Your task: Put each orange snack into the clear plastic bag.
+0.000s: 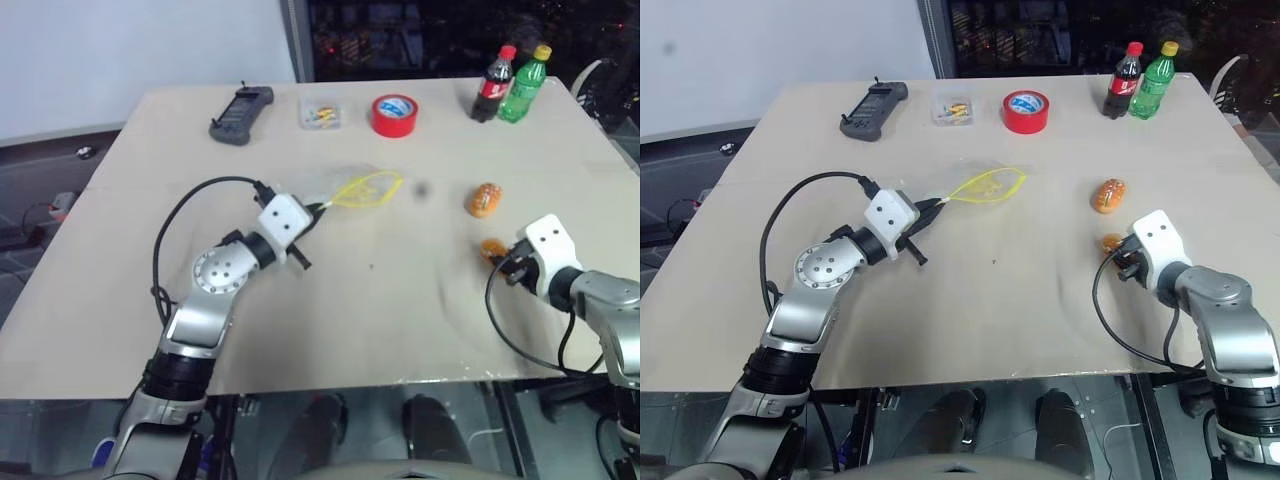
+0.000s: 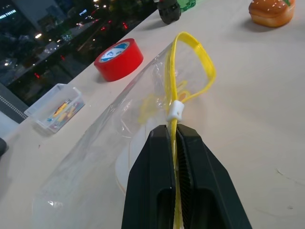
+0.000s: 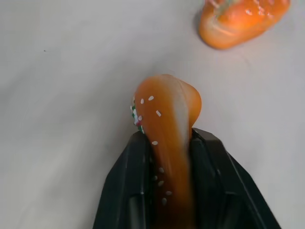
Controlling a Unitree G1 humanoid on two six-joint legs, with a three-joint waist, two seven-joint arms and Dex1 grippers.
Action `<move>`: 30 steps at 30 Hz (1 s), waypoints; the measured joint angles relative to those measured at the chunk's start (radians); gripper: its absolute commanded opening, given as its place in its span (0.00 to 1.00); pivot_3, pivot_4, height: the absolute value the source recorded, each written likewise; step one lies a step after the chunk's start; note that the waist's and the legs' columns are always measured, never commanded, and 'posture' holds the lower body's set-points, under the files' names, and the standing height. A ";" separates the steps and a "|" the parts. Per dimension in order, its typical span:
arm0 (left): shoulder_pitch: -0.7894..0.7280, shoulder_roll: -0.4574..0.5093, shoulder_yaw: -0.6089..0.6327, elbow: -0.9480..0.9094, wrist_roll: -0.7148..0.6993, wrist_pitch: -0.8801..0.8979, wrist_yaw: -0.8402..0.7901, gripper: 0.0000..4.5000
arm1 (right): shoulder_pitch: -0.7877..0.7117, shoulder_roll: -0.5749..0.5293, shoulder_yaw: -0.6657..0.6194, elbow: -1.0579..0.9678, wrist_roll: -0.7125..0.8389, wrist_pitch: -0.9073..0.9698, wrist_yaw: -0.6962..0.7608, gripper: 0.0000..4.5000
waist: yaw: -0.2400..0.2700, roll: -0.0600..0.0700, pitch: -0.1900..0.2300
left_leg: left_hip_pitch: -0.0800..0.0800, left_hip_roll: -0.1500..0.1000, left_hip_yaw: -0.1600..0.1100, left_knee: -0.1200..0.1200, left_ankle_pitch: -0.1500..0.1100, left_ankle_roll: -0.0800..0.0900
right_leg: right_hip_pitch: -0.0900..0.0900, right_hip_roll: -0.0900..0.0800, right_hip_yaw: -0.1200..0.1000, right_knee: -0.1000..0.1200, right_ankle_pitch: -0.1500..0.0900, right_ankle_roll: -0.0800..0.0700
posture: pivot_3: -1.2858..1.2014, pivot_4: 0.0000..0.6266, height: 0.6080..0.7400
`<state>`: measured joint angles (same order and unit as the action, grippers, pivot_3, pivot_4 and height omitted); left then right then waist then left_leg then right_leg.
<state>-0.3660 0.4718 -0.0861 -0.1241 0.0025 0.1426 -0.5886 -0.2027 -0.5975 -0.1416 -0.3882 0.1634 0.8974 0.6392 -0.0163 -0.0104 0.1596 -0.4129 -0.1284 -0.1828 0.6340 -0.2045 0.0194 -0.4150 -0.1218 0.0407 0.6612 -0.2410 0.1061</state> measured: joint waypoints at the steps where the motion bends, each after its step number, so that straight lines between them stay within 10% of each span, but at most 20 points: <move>1: 0.000 0.000 -0.001 0.000 -0.004 -0.004 -0.004 0.00 | -0.018 0.010 0.013 -0.021 0.017 0.008 0.002 0.25 | -0.002 0.000 0.000 | 0.000 0.000 0.000 0.000 0.000 0.000 | 0.000 0.000 0.000 0.000 0.000 0.000 | 0.52 0.24 1.00; 22: 0.130 0.050 -0.052 -0.094 -0.025 -0.141 -0.148 0.00 | -0.498 0.383 0.308 0.518 -0.010 -0.196 -0.162 0.25 | -0.015 0.000 0.000 | 0.000 0.000 -0.002 -0.002 0.002 -0.004 | -0.002 0.001 -0.001 0.000 0.000 -0.001 | 0.52 0.24 1.00; 30: 0.137 0.039 -0.050 -0.100 -0.003 -0.075 -0.085 0.00 | -0.563 0.458 0.302 0.736 -0.067 -0.398 -0.233 0.98 | -0.024 0.001 0.001 | -0.001 -0.001 -0.002 -0.002 0.003 -0.004 | -0.003 0.001 0.000 0.000 0.000 -0.001 | 0.52 0.24 1.00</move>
<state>-0.2288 0.5113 -0.1360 -0.2239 -0.0009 0.0675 -0.6738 -0.7660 -0.1392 0.1608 0.3478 0.0968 0.4989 0.4065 -0.0407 -0.0094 0.1603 -0.4137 -0.1291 -0.1850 0.6320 -0.2020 0.0151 -0.4176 -0.1209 0.0408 0.6616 -0.2407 0.1054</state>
